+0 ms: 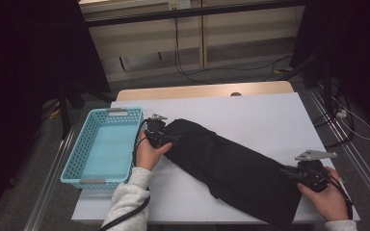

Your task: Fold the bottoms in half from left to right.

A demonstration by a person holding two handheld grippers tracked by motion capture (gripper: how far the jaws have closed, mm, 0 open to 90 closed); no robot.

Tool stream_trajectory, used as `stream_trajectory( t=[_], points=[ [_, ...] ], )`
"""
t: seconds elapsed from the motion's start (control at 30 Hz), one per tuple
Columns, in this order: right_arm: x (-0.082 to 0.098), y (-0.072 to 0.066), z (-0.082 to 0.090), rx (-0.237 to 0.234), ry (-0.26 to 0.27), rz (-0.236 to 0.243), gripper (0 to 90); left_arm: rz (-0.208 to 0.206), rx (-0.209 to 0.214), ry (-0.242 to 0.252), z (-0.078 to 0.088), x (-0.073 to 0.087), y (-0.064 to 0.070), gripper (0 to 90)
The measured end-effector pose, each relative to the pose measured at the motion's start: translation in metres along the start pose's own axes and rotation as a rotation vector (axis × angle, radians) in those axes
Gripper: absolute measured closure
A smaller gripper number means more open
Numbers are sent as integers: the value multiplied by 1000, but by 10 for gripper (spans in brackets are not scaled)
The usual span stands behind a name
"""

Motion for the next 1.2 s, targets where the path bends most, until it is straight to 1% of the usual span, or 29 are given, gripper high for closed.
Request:
stream_trajectory(
  t=[0.03, 0.07, 0.13, 0.2, 0.27, 0.37, 0.43, 0.5, 0.53, 0.63, 0.67, 0.7, 0.73, 0.77, 0.8, 0.83, 0.87, 0.9, 0.93, 0.97, 1.0, 1.03, 1.13, 1.2],
  points=[
    [0, -1, 0, -41, -7, -15, 854, 0, -3, 6, 0, 0, 0, 183],
    [0, -2, 0, -52, -10, -19, 865, 4, -2, 9, 0, -1, 1, 183],
    [-1, -4, -2, -55, -10, -25, 894, 0, -5, 15, 1, -2, 1, 183],
    [-2, -5, -1, -48, -19, -6, 899, 1, -4, 23, 2, -2, 1, 184],
    [-4, -3, 2, -36, -21, -5, 900, -3, -2, 21, 2, -2, 1, 185],
    [-7, 1, 10, -30, 3, -14, 900, -3, -3, 14, 2, -1, 0, 184],
    [-8, 5, 14, -28, 34, -25, 900, 0, -5, 16, 1, 0, 0, 183],
    [-8, 9, 14, -18, 47, -31, 900, 0, -5, 17, 1, -1, 0, 183],
    [-7, 10, 12, -24, 36, -37, 900, -1, -2, 14, 1, -1, 1, 183],
    [-1, 12, 4, -22, -9, -52, 894, -1, 0, 13, 1, -1, 2, 182],
    [-1, 12, 4, -3, -8, -52, 890, -1, 1, 15, 1, -1, 2, 182],
    [-1, 13, 4, 8, -6, -38, 890, 0, 3, 14, 1, -1, 2, 182],
    [-2, 12, 5, 7, -5, -31, 886, 0, 4, 13, 1, -1, 2, 182],
    [-2, 12, 5, 4, 3, -23, 863, 0, 3, 13, 1, -1, 2, 182],
    [-3, 13, 6, 14, 9, -16, 826, 1, 3, 12, 1, -1, 2, 182],
    [-3, 14, 6, 39, 17, -7, 802, -1, 5, 12, 1, -1, 2, 181],
    [-3, 14, 6, 44, 12, -6, 768, -2, 7, 13, 2, -1, 2, 182],
    [-3, 16, 8, 59, 15, -18, 730, -4, 4, 17, 2, -1, 2, 182],
    [-3, 19, 10, 71, 30, -26, 706, -3, 4, 19, 2, -1, 3, 182],
    [-3, 21, 12, 71, 44, -38, 665, -2, 5, 20, 2, -1, 3, 182],
    [-3, 23, 13, 65, 52, -44, 639, -3, 4, 21, 2, -1, 3, 182],
    [-2, 24, 14, 54, 51, -55, 635, -4, 5, 18, 2, -1, 3, 182],
    [2, 24, 9, 21, 30, -62, 572, 0, 5, 15, 1, -1, 3, 182],
    [3, 22, 6, -3, 13, -60, 565, -6, 5, 16, 2, -1, 3, 182]
  ],
)
Point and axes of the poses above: each handheld gripper's, and its own axes: z roughly backward along the jaws, x roughly out of its underside, y roughly to its right, the point moved 5 cm from there along -z, roughly forward along the jaws, and after that the axes turned 8 degrees about -y, right-handed, at the moved point
